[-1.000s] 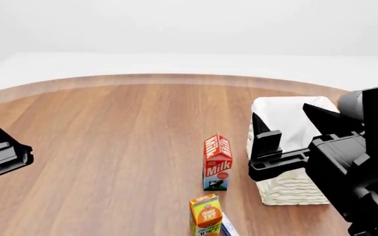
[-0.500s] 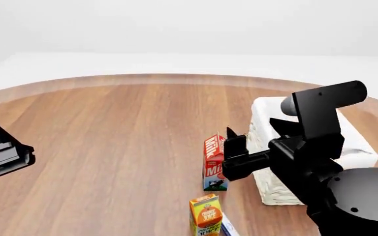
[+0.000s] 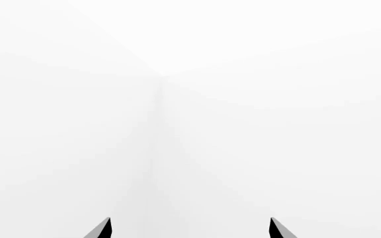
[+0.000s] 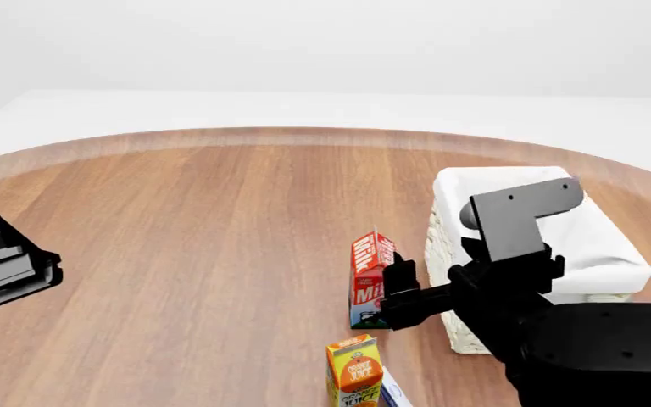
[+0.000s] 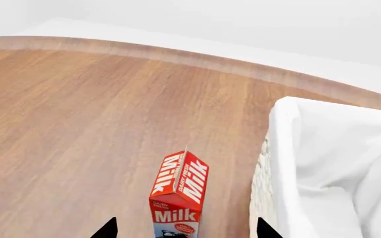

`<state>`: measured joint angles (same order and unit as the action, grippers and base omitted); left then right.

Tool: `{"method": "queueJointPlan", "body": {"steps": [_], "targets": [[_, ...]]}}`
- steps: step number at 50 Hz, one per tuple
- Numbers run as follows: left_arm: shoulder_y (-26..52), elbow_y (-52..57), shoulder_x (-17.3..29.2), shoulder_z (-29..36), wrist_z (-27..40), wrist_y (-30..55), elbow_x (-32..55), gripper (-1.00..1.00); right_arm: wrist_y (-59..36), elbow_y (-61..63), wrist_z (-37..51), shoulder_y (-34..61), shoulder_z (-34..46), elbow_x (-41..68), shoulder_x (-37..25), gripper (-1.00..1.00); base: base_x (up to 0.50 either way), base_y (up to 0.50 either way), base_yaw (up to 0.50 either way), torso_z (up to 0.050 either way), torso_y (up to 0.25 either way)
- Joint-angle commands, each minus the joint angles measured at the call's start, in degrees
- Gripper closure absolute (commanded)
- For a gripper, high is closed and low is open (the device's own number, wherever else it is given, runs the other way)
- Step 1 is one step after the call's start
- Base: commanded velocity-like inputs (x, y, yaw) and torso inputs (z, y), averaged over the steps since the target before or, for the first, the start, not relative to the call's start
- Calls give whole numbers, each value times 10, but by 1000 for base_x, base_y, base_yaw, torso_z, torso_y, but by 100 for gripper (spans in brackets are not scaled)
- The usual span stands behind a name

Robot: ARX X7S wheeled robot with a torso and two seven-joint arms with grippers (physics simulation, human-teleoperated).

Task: Pick up the cream cheese box and the butter, and put them in the basket.

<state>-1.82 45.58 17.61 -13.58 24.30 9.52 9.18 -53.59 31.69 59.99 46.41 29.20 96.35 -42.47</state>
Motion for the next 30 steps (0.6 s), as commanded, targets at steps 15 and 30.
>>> {"method": "queueJointPlan", "body": {"steps": [15,30], "targets": [[-2,3,-7,-15,-12,-4,8,-100,5,-30,-47,-41,7,-58,1,-100,0,0,0,0,0],[-4,2,-4,-11,-10,-5,11,-100,7,-51,-71,-49,17,-87,-2,-100,0,0,0,0,0]]}}
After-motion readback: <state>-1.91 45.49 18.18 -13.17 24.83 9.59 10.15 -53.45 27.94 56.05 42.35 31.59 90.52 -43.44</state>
